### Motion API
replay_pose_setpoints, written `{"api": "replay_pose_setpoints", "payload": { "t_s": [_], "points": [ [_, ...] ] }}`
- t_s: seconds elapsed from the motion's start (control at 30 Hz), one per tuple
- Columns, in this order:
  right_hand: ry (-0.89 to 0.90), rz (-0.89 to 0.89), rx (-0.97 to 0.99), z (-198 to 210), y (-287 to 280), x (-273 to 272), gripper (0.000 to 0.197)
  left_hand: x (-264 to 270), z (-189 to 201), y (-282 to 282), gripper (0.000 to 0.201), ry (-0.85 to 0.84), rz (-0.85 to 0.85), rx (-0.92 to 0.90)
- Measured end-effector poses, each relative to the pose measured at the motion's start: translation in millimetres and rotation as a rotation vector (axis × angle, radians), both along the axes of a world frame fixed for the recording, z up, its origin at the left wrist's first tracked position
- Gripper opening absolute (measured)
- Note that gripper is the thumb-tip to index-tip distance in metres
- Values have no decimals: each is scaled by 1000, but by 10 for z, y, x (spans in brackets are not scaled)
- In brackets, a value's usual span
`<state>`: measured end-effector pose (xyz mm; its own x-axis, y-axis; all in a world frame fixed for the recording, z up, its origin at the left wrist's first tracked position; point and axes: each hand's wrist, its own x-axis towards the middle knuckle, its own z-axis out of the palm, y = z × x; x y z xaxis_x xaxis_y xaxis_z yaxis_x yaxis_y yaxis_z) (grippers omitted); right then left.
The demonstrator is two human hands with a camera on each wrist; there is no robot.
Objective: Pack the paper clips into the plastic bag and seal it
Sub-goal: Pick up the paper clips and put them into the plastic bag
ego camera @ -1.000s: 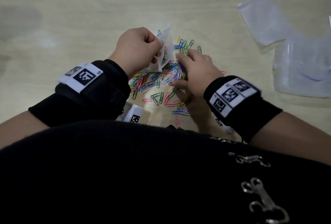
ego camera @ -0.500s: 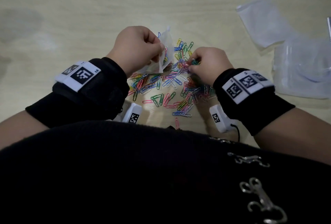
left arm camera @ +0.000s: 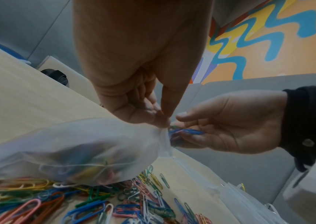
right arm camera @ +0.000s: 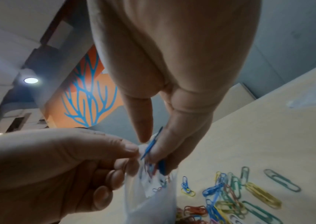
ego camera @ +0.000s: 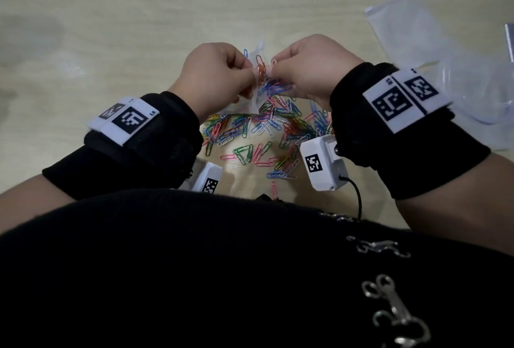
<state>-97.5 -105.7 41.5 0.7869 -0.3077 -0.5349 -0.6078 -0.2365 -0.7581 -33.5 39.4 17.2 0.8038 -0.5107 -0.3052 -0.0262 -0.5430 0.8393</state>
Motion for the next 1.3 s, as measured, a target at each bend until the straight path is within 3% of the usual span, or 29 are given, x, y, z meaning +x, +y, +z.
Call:
{"api": "replay_pose_setpoints", "payload": {
  "t_s": [0.1, 0.23, 0.37, 0.43, 0.5, 0.57, 0.67, 0.77, 1.0, 1.13, 1.3],
  "points": [
    [28, 17, -7, 84, 56, 18, 26, 11, -14, 13, 13, 1, 27, -3],
    [-35, -119, 71, 109, 21, -59, 27, 17, -20, 21, 14, 8, 45, -17],
    [98, 42, -290, -83, -143, -259, 23, 22, -29, 15, 18, 17, 52, -20],
    [269, 162, -488, -183, -197, -388, 40, 24, -37, 7, 19, 17, 58, -16],
    [444, 195, -609, -279, -212, -527, 69, 30, -51, 4, 18, 12, 72, -10],
    [577, 157, -618, -365, -178, -645, 94, 30, -60, 6, 15, 4, 75, -2],
    [568, 114, -569, -487, -54, -730, 105, 26, -60, 4, 15, -6, 76, 8],
    [390, 89, -584, -585, 74, -670, 91, 15, -60, -5, 17, -30, 60, 14],
    [117, 250, -705, -734, 25, -497, 24, 21, -38, 38, 16, -58, 21, 12],
    [118, 287, -739, -682, -93, -456, 18, 40, -45, 57, 12, -56, 37, 24],
    [105, 180, -650, -503, -194, -399, 17, 50, -59, 72, 12, -62, 61, 69]
  ]
}}
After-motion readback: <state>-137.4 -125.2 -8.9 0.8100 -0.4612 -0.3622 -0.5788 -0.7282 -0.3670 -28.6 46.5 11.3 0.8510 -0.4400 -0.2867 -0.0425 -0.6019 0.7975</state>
